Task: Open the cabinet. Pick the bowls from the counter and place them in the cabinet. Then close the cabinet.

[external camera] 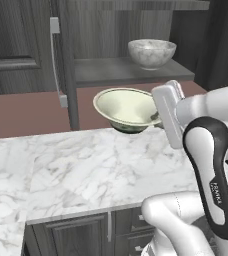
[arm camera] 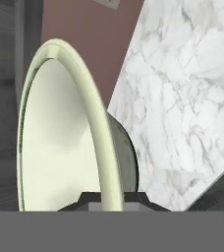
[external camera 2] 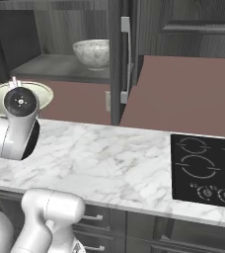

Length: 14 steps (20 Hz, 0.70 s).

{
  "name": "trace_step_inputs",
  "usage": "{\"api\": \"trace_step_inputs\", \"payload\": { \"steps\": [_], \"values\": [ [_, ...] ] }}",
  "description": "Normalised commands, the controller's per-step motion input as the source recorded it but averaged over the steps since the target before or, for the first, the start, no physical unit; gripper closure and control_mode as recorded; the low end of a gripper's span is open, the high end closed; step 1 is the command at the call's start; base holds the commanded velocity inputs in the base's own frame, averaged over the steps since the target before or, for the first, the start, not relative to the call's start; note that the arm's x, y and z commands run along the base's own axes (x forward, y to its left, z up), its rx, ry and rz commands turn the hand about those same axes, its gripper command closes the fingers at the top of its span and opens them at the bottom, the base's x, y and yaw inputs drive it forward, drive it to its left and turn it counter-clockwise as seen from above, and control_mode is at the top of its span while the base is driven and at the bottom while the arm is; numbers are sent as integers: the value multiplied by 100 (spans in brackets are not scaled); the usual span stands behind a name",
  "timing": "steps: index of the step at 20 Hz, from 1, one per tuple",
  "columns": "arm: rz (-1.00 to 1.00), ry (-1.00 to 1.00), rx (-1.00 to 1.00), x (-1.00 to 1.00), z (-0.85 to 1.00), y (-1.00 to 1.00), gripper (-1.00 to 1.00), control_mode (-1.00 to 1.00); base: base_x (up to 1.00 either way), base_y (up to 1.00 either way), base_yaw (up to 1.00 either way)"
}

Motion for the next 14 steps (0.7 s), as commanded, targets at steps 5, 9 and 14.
{"api": "trace_step_inputs", "payload": {
  "steps": [5, 9, 14],
  "values": [
    [-26, 0, 0, -3, 58, -11, 100, -100, 0, 0, 0],
    [-22, 0, 0, 0, 57, 0, 100, -100, 0, 0, 0],
    [-9, 0, 0, 0, 33, 0, 100, -100, 0, 0, 0]
  ]
}}
